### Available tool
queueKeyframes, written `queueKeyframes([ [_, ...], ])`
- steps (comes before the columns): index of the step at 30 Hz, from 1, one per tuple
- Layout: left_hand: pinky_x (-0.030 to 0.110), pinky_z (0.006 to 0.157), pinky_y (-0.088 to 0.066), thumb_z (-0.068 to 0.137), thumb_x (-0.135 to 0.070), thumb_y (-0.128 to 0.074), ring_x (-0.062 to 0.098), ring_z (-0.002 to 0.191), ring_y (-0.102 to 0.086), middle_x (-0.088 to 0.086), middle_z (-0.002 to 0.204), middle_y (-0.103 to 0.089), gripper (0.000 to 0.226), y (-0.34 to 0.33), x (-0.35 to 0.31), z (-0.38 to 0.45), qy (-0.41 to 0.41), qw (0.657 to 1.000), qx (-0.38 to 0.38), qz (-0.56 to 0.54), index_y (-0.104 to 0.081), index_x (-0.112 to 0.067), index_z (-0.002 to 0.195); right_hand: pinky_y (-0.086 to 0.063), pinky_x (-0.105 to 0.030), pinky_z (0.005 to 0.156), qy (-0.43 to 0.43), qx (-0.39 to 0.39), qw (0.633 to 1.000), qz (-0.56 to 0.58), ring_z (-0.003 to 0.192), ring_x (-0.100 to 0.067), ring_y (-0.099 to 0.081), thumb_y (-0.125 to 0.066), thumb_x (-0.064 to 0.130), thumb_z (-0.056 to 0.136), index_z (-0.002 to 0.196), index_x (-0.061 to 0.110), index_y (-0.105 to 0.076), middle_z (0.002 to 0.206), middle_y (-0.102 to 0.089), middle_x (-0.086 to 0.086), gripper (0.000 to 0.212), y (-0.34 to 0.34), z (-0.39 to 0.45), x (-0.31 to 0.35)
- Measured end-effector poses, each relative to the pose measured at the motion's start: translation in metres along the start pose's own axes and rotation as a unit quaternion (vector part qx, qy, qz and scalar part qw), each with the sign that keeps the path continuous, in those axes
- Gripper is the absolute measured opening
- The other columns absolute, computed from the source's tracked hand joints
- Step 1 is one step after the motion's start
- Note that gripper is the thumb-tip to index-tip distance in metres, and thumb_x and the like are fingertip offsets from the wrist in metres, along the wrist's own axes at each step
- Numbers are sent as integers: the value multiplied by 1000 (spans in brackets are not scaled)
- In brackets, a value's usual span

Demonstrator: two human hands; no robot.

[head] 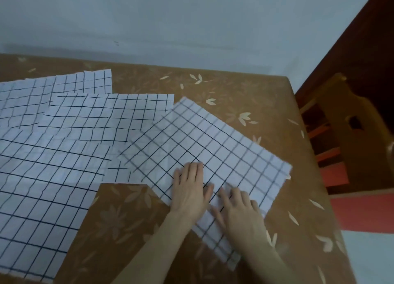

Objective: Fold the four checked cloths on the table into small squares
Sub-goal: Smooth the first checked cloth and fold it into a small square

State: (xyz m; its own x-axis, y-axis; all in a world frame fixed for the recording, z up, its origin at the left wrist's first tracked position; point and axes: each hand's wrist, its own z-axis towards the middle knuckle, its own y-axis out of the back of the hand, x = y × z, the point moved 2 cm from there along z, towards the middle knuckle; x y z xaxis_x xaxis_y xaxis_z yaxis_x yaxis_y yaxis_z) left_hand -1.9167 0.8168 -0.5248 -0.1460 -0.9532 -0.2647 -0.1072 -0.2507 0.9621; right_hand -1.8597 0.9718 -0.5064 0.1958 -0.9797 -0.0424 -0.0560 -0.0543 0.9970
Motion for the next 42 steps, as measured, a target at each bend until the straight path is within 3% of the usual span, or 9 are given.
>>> queueKeyframes([
  [4,52,125,-20,103,-52,-31,30,149,-29,10,160,-35,62,-12,-5,-18,-62,998,-6,-4,-40,-15,153,-53,-35,74,42,-55,996,48,93,-23,-62,-47,51,100,116,23,-65,110,-60,-1,36,2,-40,6],
  [7,52,126,-15,104,-53,-31,26,155,-18,4,166,-26,62,-19,-3,-34,-98,995,10,8,-33,-20,157,-52,-39,89,-1,-94,990,106,113,-23,-61,-45,38,104,130,24,-60,129,-55,2,34,-4,-26,-17],
  [10,53,127,-11,105,-55,-30,21,157,-13,-1,169,-24,63,-18,0,-43,-129,992,12,8,-31,-23,159,-29,-44,122,-23,-81,989,125,155,-23,-28,-39,43,108,158,24,-37,166,-31,2,53,-19,-2,-45],
  [13,53,127,-7,105,-57,-28,18,158,-5,-5,170,-18,63,-16,5,-47,-148,989,20,16,-28,-25,160,-11,-49,129,-6,-18,993,117,160,-17,2,-21,59,107,165,34,-10,174,-4,8,64,-37,5,-58],
  [20,46,128,-6,104,-61,-30,17,158,0,-2,172,-8,73,-16,19,-71,-184,982,33,-18,-19,-20,163,-32,-46,119,-40,-43,995,85,156,-24,-26,-31,56,107,162,30,-29,169,-28,1,61,-35,-53,-53],
  [25,46,123,-26,108,-40,-35,22,149,-34,3,160,-42,51,-14,22,-82,-192,981,-33,-7,-44,-16,152,-44,-43,105,-9,-100,990,101,134,-23,-47,-45,41,107,144,29,-56,148,-52,0,40,-24,-64,-57],
  [31,42,102,-49,95,-18,-67,23,120,-58,2,129,-65,27,-6,21,-88,-208,971,-115,-23,-69,-16,121,-44,-39,100,78,-158,974,145,114,-23,-62,-75,21,93,109,21,-74,125,-67,5,15,-18,-55,-63],
  [36,40,85,-54,90,-7,-73,24,101,-61,1,107,-69,12,-2,24,-88,-162,977,-125,-57,-74,-12,102,-44,-34,90,107,-153,973,135,101,-23,-64,-77,20,91,99,21,-75,109,-70,6,9,-12,-51,-71],
  [42,30,53,-55,66,9,-87,19,63,-65,1,78,-73,43,39,36,-65,-135,987,-89,-22,-76,-16,100,-50,-36,71,98,-83,987,100,92,-25,-63,-60,21,100,108,20,-68,104,-64,1,11,17,-27,-107],
])
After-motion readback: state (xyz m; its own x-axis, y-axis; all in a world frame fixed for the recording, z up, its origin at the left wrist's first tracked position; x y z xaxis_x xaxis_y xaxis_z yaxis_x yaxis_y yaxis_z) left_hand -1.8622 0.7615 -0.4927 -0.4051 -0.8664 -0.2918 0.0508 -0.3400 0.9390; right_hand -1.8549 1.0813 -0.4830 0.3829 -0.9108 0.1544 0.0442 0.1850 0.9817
